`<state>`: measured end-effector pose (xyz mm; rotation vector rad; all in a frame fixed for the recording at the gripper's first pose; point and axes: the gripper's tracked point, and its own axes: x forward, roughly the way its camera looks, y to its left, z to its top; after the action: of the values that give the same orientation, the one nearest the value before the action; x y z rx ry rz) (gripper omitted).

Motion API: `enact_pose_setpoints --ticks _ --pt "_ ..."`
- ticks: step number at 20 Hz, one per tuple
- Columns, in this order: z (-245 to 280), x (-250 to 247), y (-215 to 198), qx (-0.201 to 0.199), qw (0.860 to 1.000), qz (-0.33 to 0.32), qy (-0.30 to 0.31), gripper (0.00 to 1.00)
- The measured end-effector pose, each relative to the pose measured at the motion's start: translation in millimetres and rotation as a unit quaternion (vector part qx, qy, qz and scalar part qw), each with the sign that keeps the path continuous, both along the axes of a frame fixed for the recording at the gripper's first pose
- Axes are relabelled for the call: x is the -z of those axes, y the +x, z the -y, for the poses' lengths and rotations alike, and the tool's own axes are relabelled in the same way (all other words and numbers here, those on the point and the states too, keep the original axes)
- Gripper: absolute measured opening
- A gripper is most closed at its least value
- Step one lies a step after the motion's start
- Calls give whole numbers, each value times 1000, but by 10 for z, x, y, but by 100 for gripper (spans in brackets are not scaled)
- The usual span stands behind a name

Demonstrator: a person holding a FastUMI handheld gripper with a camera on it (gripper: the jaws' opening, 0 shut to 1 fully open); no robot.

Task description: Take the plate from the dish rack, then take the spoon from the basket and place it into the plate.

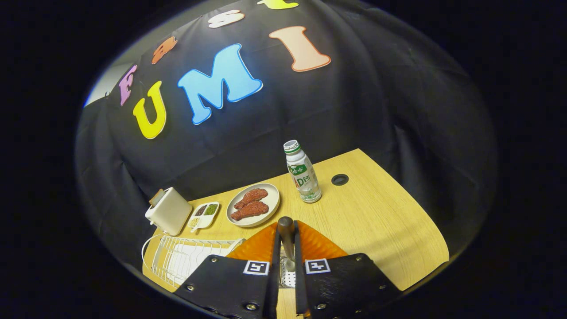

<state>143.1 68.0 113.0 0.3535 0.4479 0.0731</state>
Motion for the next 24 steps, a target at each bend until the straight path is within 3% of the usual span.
enact_pose_setpoints --ticks 5,12,19,24 --pt "-101 -598 -207 -18 999 33 18 15" --pt "-722 -1378 -711 -92 993 70 34 15" --pt "-1514 -1316 -1436 -185 979 88 -6 15" --pt "-2048 -640 -1899 -244 968 45 -22 15"
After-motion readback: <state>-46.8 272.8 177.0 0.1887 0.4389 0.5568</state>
